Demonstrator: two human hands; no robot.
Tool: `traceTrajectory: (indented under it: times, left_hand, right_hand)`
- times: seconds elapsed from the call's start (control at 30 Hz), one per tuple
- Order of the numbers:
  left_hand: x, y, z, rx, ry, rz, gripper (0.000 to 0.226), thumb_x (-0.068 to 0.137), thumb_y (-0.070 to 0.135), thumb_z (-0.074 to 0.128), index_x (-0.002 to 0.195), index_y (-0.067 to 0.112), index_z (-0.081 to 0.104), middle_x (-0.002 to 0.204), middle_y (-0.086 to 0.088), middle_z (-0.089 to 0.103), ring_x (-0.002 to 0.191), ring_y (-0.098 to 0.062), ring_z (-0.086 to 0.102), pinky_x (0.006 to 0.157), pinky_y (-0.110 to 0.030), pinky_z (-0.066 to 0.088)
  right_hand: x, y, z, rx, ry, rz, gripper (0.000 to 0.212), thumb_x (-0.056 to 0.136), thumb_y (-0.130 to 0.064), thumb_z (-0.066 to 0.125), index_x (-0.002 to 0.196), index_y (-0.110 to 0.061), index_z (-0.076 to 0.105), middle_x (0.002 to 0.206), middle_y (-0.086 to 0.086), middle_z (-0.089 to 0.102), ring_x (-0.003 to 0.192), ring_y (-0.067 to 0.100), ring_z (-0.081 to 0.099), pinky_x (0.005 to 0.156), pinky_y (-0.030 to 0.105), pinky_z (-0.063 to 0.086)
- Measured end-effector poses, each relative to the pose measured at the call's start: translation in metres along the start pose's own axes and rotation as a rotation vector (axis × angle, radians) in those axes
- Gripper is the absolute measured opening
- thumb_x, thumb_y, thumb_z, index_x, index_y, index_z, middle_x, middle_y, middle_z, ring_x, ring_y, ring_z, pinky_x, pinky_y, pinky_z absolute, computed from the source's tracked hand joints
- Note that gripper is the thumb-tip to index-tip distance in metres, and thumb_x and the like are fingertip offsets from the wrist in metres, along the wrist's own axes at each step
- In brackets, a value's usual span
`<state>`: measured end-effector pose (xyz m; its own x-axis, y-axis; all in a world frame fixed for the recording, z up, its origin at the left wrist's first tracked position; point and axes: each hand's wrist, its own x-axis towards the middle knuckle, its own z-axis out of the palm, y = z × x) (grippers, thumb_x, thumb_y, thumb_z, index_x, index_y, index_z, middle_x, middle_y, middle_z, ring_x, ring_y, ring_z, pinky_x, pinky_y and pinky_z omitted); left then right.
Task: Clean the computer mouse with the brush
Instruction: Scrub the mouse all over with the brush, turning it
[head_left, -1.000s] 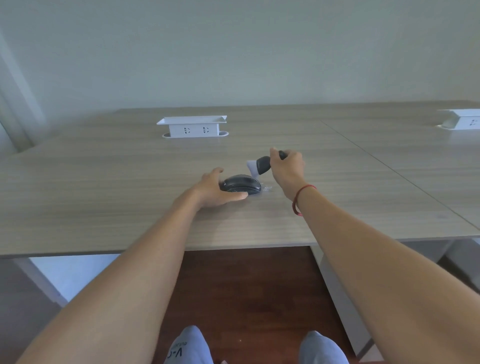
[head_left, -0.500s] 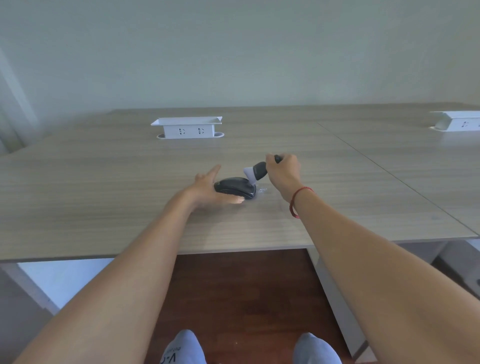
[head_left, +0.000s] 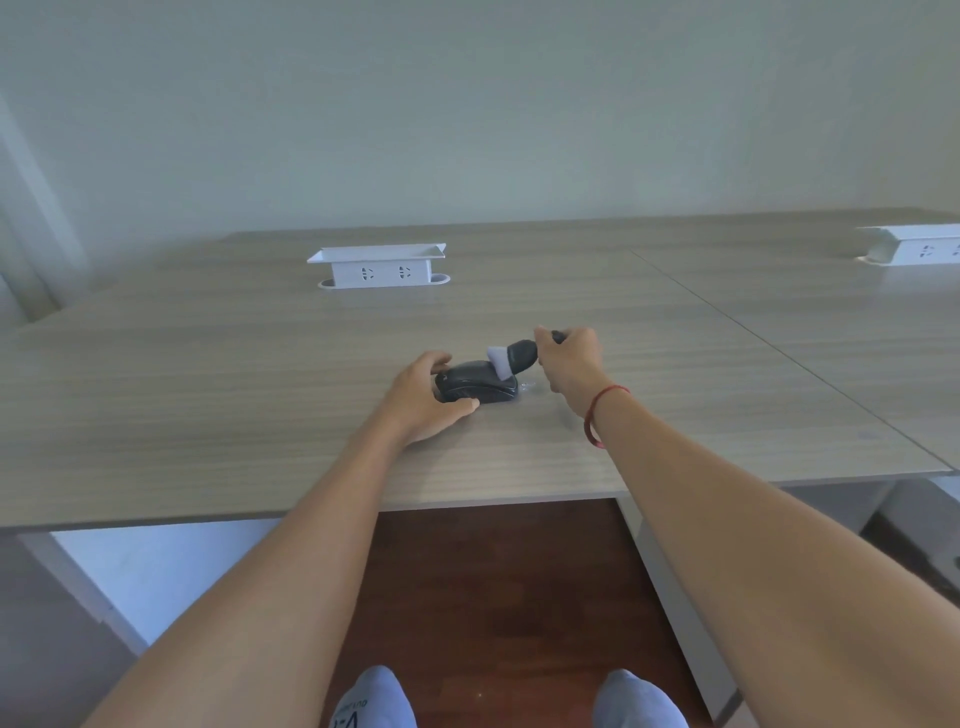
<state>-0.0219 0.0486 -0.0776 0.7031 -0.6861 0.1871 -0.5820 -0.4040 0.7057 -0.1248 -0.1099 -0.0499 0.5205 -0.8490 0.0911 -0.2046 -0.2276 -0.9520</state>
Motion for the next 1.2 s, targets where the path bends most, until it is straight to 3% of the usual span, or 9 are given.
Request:
traceTrajectory:
  times: [0.17, 0.33, 0.43, 0.5, 0.63, 0.77, 0.9, 1.0, 1.2]
  left_hand:
    - [-0.006, -0.001, 0.006, 0.001, 0.086, -0.037, 0.086, 0.061, 0.053, 0.084, 0.133, 0.022, 0.049, 0.119, 0.000, 0.059, 0.104, -0.019, 0.060, 0.095, -0.038, 0.049]
    - [-0.009, 0.006, 0.011, 0.087, 0.112, -0.091, 0.106, 0.048, 0.071, 0.080, 0.136, 0.022, 0.046, 0.119, 0.000, 0.057, 0.109, -0.019, 0.057, 0.096, -0.039, 0.048]
    - [-0.009, 0.005, 0.009, 0.063, 0.087, -0.047, 0.072, 0.046, 0.070, 0.080, 0.092, 0.016, 0.070, 0.079, 0.006, 0.062, 0.076, -0.015, 0.059, 0.069, -0.026, 0.046]
    - [-0.010, 0.003, 0.008, 0.022, 0.081, -0.026, 0.077, 0.041, 0.071, 0.081, 0.070, 0.002, 0.064, 0.058, 0.003, 0.050, 0.057, -0.014, 0.046, 0.057, -0.028, 0.035]
    - [-0.006, 0.008, -0.008, 0.004, -0.088, -0.108, 0.094, 0.034, 0.065, 0.087, 0.110, 0.018, 0.058, 0.095, 0.006, 0.056, 0.083, -0.010, 0.055, 0.073, -0.027, 0.044]
    - [0.011, 0.016, -0.021, -0.055, -0.281, -0.125, 0.145, 0.032, 0.051, 0.088, 0.155, 0.027, 0.015, 0.153, 0.007, 0.032, 0.129, -0.020, 0.046, 0.107, -0.038, 0.040]
    - [0.020, 0.018, -0.007, -0.055, -0.342, -0.056, 0.124, 0.046, 0.044, 0.089, 0.152, 0.025, 0.029, 0.154, 0.005, 0.038, 0.132, -0.017, 0.046, 0.109, -0.035, 0.039]
    - [0.017, 0.019, 0.003, 0.070, -0.168, -0.032, 0.113, 0.047, 0.066, 0.085, 0.144, 0.023, 0.043, 0.138, 0.003, 0.052, 0.128, -0.018, 0.049, 0.106, -0.038, 0.042]
    - [0.013, 0.013, -0.007, 0.310, -0.277, -0.026, 0.130, 0.038, 0.078, 0.074, 0.151, 0.042, 0.020, 0.155, 0.008, 0.026, 0.146, -0.022, 0.019, 0.117, -0.047, 0.022]
  right_hand:
    - [-0.001, -0.005, -0.003, -0.026, 0.113, -0.109, 0.040, 0.095, -0.026, 0.052, 0.059, -0.012, 0.041, 0.059, -0.001, 0.041, 0.053, 0.016, 0.037, 0.049, 0.028, 0.031]
    - [-0.007, -0.015, 0.005, -0.002, -0.020, -0.190, 0.033, 0.090, -0.032, 0.055, 0.067, -0.009, 0.051, 0.062, 0.008, 0.044, 0.056, 0.020, 0.035, 0.051, 0.028, 0.031]
    - [-0.005, -0.008, 0.002, -0.089, -0.037, -0.181, 0.035, 0.092, -0.026, 0.055, 0.065, -0.005, 0.049, 0.056, 0.003, 0.038, 0.051, 0.018, 0.032, 0.047, 0.026, 0.026]
    - [-0.001, -0.002, -0.002, -0.119, 0.023, -0.148, 0.042, 0.093, -0.025, 0.055, 0.058, -0.008, 0.041, 0.055, 0.000, 0.037, 0.052, 0.017, 0.034, 0.046, 0.026, 0.027]
    - [0.002, 0.002, -0.005, -0.088, 0.068, -0.134, 0.033, 0.095, -0.027, 0.053, 0.069, -0.007, 0.048, 0.062, -0.001, 0.042, 0.057, 0.016, 0.040, 0.048, 0.025, 0.032]
    - [0.004, 0.002, -0.005, 0.000, 0.081, -0.115, 0.036, 0.095, -0.031, 0.053, 0.065, -0.013, 0.046, 0.063, -0.002, 0.045, 0.055, 0.013, 0.039, 0.049, 0.025, 0.033]
    - [0.007, 0.001, -0.002, 0.027, 0.063, -0.126, 0.033, 0.095, -0.034, 0.053, 0.073, -0.010, 0.056, 0.070, 0.002, 0.053, 0.057, 0.013, 0.043, 0.049, 0.024, 0.033]
    - [0.008, 0.000, -0.002, 0.032, 0.054, -0.131, 0.033, 0.095, -0.035, 0.053, 0.083, -0.005, 0.062, 0.076, 0.005, 0.058, 0.059, 0.014, 0.046, 0.050, 0.024, 0.035]
    - [0.006, -0.001, -0.005, 0.066, 0.032, -0.133, 0.033, 0.092, -0.035, 0.054, 0.074, -0.008, 0.057, 0.070, 0.008, 0.050, 0.054, 0.018, 0.038, 0.049, 0.025, 0.033]
